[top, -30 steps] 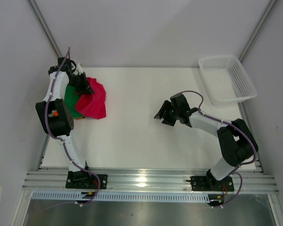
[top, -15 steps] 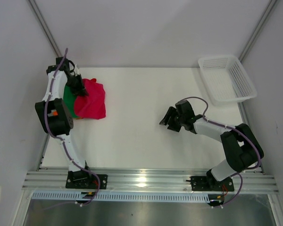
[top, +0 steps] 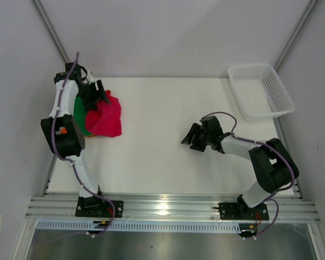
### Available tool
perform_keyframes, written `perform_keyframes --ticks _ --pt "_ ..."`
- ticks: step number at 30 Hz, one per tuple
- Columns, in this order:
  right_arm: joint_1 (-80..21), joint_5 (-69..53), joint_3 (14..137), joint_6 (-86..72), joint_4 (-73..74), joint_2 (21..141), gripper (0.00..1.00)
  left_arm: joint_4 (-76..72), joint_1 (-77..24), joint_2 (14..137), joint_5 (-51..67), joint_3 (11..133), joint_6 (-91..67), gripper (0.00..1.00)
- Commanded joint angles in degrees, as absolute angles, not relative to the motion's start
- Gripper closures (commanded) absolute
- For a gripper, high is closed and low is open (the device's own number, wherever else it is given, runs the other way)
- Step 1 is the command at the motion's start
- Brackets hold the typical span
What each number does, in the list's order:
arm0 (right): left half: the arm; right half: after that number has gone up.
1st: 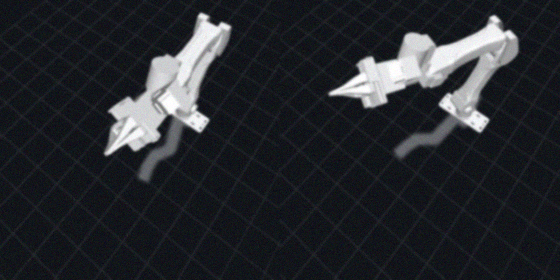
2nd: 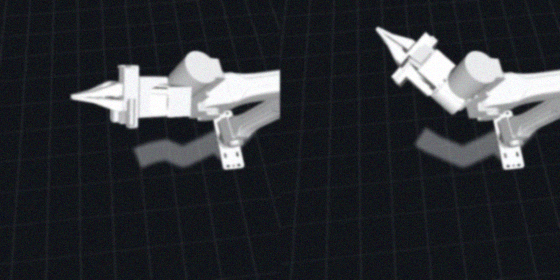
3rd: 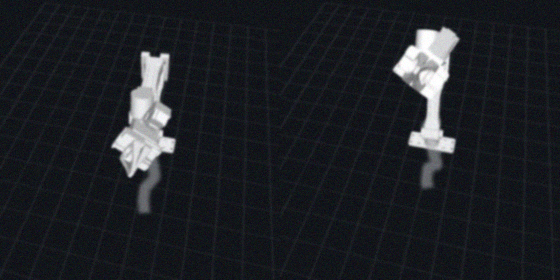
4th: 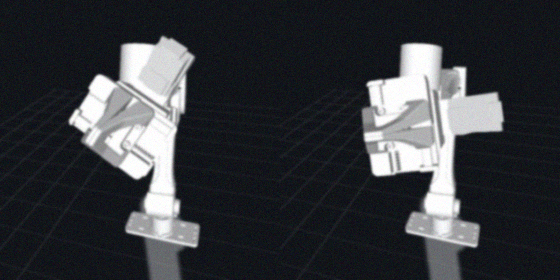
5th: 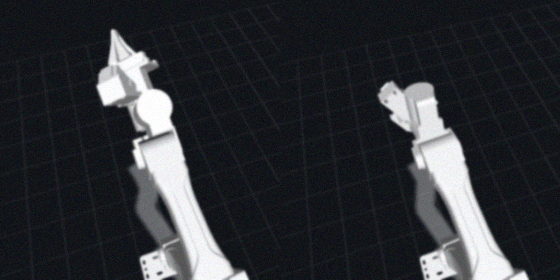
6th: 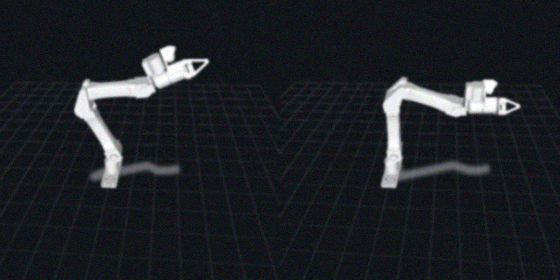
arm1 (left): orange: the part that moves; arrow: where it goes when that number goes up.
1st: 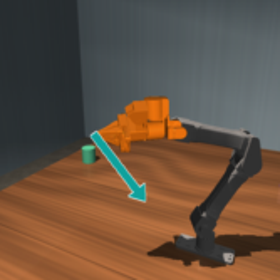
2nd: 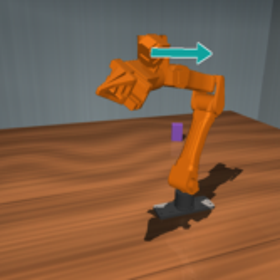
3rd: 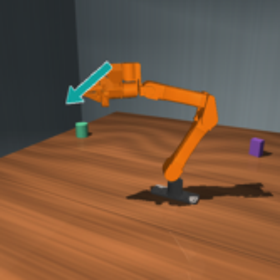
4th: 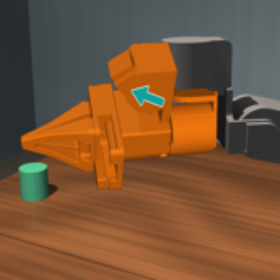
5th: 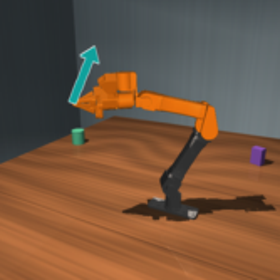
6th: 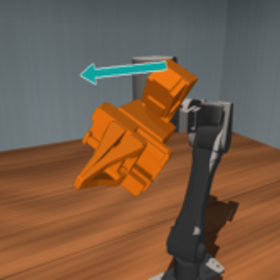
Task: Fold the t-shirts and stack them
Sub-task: Put the neatly folded tshirt into the corner of the board with the left arm
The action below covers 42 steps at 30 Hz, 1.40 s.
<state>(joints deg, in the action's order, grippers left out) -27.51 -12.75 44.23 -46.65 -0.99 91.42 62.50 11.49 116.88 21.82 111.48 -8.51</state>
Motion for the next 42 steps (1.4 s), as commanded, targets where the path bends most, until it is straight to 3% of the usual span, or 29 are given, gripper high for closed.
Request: perform_keyframes --ticks 1,15,23,42 --pt "-27.4 -14.5 43.9 -46.8 -5.0 92.5 0.39 64.1 11.3 111.9 22.2 113.9 -7.8 0.25" --pt "-27.4 -16.3 44.1 -47.7 -7.6 94.1 0.39 65.4 11.4 108.5 6.2 112.3 -5.6 0.25" --pt "-26.5 -16.0 44.2 -46.6 -5.6 93.1 0.38 61.0 11.4 109.2 5.2 104.6 -3.9 0.27" --pt "-25.7 -17.8 46.9 -46.1 -5.4 95.7 0.39 56.8 12.4 109.4 5.8 103.4 -2.4 0.28"
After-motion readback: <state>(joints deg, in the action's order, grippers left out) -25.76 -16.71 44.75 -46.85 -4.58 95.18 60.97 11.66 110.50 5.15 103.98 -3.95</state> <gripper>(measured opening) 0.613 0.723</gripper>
